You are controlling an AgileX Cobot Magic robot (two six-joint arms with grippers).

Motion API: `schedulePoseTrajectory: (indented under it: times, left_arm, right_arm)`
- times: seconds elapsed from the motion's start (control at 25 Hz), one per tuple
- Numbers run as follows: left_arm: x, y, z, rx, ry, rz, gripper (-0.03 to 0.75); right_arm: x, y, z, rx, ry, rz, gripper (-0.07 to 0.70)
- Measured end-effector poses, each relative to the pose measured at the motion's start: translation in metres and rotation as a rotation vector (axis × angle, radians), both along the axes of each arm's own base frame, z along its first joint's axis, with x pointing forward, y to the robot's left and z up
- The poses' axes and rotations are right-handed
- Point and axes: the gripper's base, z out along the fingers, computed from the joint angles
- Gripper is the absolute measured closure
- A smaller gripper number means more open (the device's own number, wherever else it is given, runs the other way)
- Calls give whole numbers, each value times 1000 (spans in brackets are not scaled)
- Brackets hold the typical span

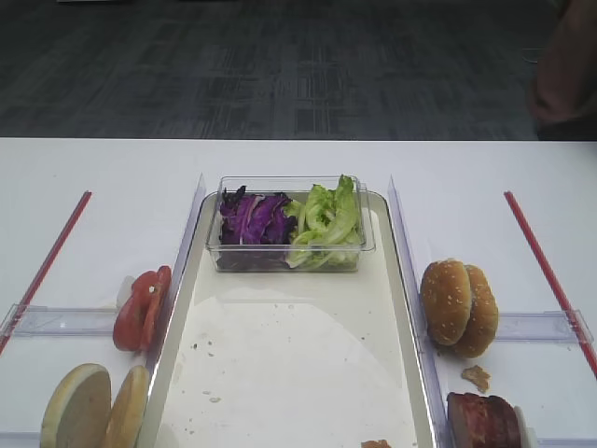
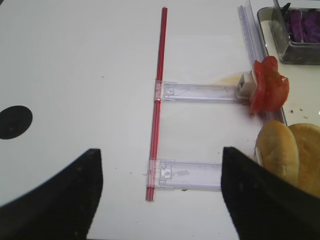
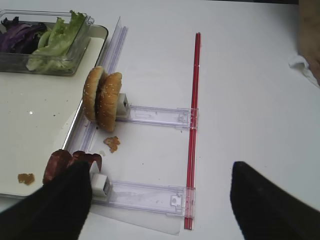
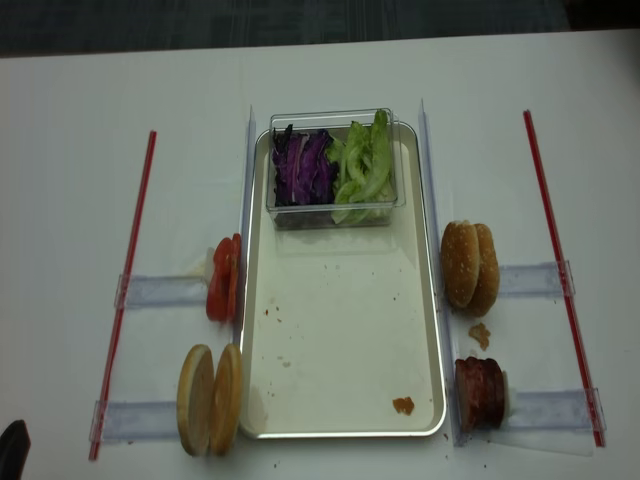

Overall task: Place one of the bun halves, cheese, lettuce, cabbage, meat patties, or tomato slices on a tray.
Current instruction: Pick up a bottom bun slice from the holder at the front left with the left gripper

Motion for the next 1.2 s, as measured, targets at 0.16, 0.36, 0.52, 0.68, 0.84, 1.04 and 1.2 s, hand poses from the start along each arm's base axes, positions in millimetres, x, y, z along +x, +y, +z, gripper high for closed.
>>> schedulePoseTrajectory:
  times: [0.16, 0.36, 0.52, 0.68, 0.84, 1.04, 1.2]
  left_arm:
    - [0, 0, 0, 0, 0, 0, 247]
    - [0, 0, 0, 0, 0, 0, 247]
    - [0, 0, 0, 0, 0, 0, 247]
    - [0, 0, 0, 0, 0, 0, 247]
    - [0, 0, 0, 0, 0, 0, 247]
    - [0, 0, 0, 0, 0, 0, 247]
    - [0, 0, 0, 0, 0, 0, 247]
  right_arm:
    - [0, 0, 0, 0, 0, 0, 53]
    - [0, 0, 0, 0, 0, 0, 53]
    - [0, 0, 0, 0, 0, 0, 53]
    - [0, 0, 0, 0, 0, 0, 53]
    - [0, 0, 0, -4, 0, 0, 53]
    - [0, -2, 0, -18, -1, -9, 53]
    - [0, -2, 0, -20, -1, -11, 53]
